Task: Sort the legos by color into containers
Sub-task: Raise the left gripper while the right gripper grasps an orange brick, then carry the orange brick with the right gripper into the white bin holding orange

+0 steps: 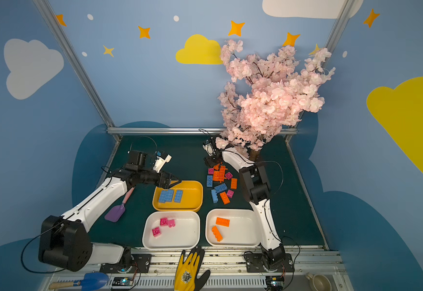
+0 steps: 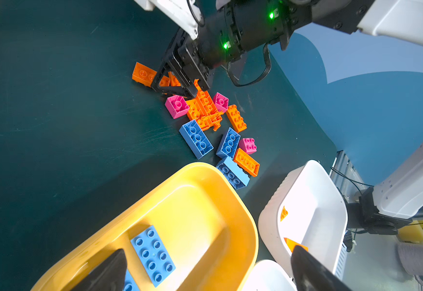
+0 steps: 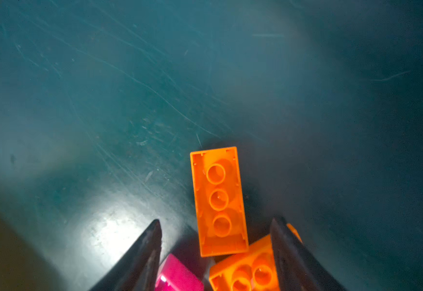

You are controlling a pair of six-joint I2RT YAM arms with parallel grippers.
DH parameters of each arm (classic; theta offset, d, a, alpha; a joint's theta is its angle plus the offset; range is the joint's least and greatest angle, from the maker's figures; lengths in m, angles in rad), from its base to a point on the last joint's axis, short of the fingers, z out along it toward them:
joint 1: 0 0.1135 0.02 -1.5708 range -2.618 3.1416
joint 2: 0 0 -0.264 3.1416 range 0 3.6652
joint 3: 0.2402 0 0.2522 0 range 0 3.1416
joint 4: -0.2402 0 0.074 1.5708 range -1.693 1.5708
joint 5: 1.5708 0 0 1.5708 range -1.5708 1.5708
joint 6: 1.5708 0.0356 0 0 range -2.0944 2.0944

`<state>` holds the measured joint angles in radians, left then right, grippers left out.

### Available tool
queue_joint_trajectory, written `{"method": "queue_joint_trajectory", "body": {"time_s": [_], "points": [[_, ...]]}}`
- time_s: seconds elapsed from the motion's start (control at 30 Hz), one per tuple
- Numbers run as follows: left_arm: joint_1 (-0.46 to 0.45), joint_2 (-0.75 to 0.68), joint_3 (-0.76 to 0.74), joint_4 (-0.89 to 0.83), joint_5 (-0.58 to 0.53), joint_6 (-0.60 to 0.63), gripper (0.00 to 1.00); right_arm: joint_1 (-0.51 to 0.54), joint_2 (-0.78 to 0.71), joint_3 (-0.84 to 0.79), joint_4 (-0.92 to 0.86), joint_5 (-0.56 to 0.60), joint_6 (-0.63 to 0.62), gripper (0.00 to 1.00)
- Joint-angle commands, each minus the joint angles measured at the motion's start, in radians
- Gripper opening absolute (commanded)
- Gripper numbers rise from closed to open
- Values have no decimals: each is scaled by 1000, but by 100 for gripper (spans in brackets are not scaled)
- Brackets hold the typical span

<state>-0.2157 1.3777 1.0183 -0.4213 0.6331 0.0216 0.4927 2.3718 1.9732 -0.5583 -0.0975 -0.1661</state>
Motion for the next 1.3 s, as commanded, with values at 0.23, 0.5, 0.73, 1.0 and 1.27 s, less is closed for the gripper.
{"method": "queue_joint_trajectory", "body": {"time_s": [0.23, 0.5, 0.73, 1.0, 1.27], "points": [[6, -9, -10, -7, 20, 14, 100, 4, 94, 100, -61, -1, -14, 52], [8, 1, -9, -7, 45, 19, 100, 9, 107, 122, -70, 7, -32, 30], [9, 9, 0, -12, 58, 23, 100, 13, 24, 129, -49, -42, -35, 20], [9, 27, 15, -1, 70, 15, 100, 26, -235, -29, -28, -147, -95, 21], [9, 43, 25, 13, 92, 6, 100, 30, -634, -453, -45, -321, -223, 21]]}}
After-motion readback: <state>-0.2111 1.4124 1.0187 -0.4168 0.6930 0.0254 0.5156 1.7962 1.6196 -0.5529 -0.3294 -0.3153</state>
